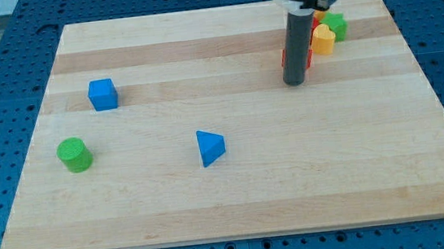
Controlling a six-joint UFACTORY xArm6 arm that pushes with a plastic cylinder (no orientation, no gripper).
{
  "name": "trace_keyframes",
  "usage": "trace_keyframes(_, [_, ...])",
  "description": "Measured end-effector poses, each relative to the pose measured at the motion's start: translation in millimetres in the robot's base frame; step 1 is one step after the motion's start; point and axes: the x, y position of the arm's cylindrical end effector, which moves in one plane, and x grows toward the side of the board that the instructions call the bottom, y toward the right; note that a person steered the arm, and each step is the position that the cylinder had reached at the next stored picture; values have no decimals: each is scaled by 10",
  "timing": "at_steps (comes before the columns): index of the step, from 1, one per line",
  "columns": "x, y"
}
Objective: Slide blue cube towards red star
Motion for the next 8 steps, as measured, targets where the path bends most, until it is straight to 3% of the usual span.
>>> trace_keyframes(4, [-619,8])
trace_keyframes(6, [332,-991])
trace_keyframes(7, [549,-1868])
trace_keyframes(8, [467,-2743])
